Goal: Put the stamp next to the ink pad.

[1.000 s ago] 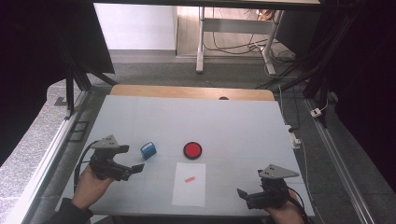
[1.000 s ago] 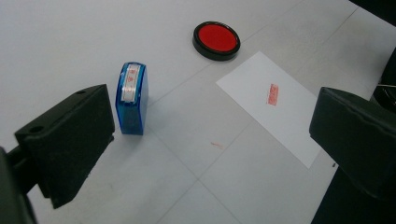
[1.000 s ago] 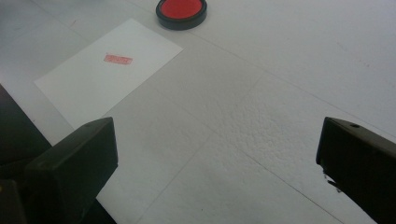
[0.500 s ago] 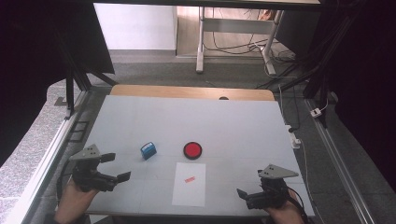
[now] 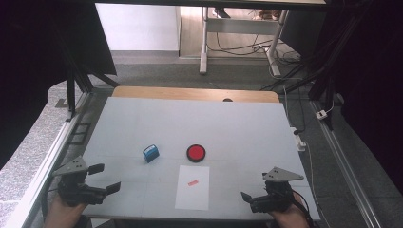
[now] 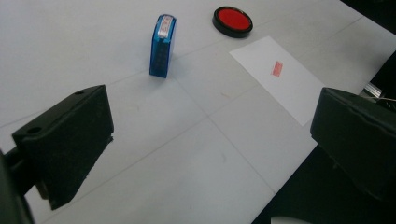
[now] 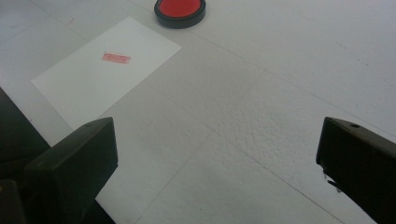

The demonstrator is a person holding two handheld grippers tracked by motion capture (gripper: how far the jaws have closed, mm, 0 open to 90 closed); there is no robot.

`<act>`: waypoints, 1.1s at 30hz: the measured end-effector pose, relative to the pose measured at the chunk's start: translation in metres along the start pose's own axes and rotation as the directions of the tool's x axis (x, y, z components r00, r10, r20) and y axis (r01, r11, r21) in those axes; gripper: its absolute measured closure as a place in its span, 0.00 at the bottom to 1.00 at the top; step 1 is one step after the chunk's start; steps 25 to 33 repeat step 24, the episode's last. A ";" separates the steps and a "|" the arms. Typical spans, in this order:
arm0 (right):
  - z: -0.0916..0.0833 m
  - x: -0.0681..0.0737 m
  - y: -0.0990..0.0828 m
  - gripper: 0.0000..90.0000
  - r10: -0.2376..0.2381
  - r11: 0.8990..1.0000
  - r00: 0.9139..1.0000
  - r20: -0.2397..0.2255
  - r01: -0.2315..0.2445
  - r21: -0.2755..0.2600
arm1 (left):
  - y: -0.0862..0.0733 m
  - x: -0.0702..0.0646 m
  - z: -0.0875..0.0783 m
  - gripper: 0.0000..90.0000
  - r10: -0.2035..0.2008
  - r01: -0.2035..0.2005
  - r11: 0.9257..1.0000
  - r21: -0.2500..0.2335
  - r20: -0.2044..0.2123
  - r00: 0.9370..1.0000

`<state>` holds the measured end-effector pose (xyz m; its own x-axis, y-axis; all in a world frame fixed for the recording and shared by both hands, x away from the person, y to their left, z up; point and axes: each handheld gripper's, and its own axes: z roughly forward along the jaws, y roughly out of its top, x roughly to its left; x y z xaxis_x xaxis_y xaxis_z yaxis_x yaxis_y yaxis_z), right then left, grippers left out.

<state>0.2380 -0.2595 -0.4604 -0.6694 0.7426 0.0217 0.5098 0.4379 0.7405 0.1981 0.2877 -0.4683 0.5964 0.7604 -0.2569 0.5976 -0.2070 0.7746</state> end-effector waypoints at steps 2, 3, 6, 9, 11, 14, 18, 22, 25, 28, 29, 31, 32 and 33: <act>0.000 0.000 0.000 0.00 0.001 1.000 1.000 0.002 -0.001 -0.001 | -0.003 0.000 -0.002 0.00 0.001 -0.001 1.000 0.004 -0.013 1.000; 0.000 0.000 0.000 0.00 0.002 1.000 1.000 0.005 -0.002 0.000 | -0.005 0.000 -0.002 0.00 -0.001 0.001 1.000 0.007 -0.014 1.000; -0.001 0.000 0.000 0.00 0.001 1.000 1.000 0.008 -0.001 0.000 | -0.009 0.001 -0.005 0.00 -0.007 0.007 1.000 0.011 -0.024 1.000; -0.001 0.000 0.000 0.00 0.002 1.000 1.000 0.011 -0.002 -0.001 | -0.012 0.001 -0.007 0.00 -0.010 0.011 1.000 0.023 -0.040 0.999; -0.001 0.000 0.000 0.00 0.003 1.000 1.000 0.013 -0.003 -0.002 | -0.014 0.001 -0.007 0.00 -0.011 0.013 0.999 0.034 -0.054 0.998; -0.001 0.001 0.000 0.00 0.002 1.000 1.000 0.014 -0.002 -0.002 | -0.016 0.000 -0.009 0.00 -0.005 0.009 0.998 0.056 -0.078 0.997; 0.000 0.001 0.000 0.00 0.000 1.000 1.000 0.016 0.000 0.000 | -0.017 -0.002 -0.008 0.00 -0.007 0.014 0.997 0.078 -0.099 0.995; 0.000 0.001 0.000 0.00 -0.004 1.000 1.000 0.021 0.004 0.009 | -0.016 -0.003 -0.006 0.00 0.006 0.005 0.995 0.101 -0.102 0.995; 0.001 0.002 0.000 0.00 -0.012 1.000 1.000 0.027 0.011 0.018 | -0.015 -0.003 -0.005 0.00 0.002 0.009 0.994 0.105 -0.099 0.995; 0.001 0.002 0.000 0.00 -0.012 1.000 1.000 0.027 0.011 0.018 | -0.015 -0.003 -0.005 0.00 0.002 0.009 0.994 0.105 -0.099 0.995; 0.001 0.002 0.000 0.00 -0.012 1.000 1.000 0.027 0.011 0.018 | -0.015 -0.003 -0.005 0.00 0.002 0.009 0.994 0.105 -0.099 0.995; 0.001 0.002 0.000 0.00 -0.012 1.000 1.000 0.027 0.011 0.018 | -0.015 -0.003 -0.005 0.00 0.002 0.009 0.994 0.105 -0.099 0.995; 0.001 0.002 0.000 0.00 -0.012 1.000 1.000 0.027 0.011 0.018 | -0.015 -0.003 -0.005 0.00 0.002 0.009 0.994 0.105 -0.099 0.995; 0.001 0.002 0.000 0.00 -0.012 1.000 1.000 0.027 0.011 0.018 | -0.015 -0.003 -0.005 0.00 0.002 0.009 0.994 0.105 -0.099 0.995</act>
